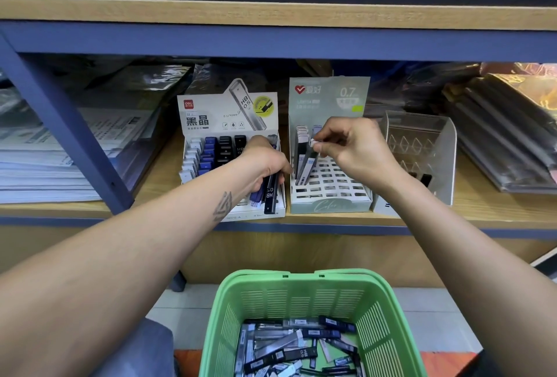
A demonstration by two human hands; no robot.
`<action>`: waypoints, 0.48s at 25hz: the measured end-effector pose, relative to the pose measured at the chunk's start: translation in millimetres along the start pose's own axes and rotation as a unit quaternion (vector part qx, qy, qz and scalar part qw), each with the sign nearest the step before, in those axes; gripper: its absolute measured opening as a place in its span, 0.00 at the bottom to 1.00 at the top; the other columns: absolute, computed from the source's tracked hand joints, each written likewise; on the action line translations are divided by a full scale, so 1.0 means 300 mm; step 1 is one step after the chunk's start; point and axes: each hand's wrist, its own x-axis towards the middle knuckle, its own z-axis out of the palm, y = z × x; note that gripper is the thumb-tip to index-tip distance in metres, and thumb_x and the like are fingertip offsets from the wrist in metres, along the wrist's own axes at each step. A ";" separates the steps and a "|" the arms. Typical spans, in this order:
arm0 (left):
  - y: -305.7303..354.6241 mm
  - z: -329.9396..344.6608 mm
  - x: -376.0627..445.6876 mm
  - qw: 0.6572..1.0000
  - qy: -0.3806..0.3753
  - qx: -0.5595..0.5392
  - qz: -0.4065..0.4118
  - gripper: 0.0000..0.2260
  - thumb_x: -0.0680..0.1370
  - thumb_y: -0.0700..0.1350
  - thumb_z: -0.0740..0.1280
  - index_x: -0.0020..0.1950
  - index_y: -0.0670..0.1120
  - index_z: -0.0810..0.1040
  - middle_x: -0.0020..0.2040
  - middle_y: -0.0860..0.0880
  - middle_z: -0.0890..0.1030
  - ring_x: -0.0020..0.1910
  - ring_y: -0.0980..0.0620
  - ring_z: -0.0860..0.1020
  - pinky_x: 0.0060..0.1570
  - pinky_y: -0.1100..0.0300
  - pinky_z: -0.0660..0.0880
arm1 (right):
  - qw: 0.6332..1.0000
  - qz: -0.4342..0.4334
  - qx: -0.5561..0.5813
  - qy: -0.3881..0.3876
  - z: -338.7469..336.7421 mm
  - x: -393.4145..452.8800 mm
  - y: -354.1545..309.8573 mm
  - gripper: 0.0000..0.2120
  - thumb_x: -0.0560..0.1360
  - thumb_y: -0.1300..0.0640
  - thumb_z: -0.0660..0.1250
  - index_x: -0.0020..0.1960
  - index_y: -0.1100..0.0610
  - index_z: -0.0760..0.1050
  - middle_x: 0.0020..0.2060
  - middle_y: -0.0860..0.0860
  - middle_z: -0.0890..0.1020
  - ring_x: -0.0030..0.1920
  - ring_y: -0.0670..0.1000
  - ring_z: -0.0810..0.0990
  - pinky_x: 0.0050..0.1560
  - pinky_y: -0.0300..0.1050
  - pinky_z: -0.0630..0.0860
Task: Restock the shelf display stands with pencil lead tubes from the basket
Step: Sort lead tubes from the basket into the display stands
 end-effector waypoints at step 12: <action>-0.009 -0.008 0.017 0.999 -0.029 -0.022 0.002 0.15 0.71 0.33 0.76 0.56 0.36 0.79 0.47 0.37 0.86 0.41 0.44 0.82 0.54 0.40 0.81 | 0.980 -0.091 -0.178 -0.016 0.048 -0.005 -0.031 0.10 0.79 0.60 0.67 0.58 0.56 0.84 0.50 0.52 0.83 0.51 0.58 0.82 0.48 0.56 0.80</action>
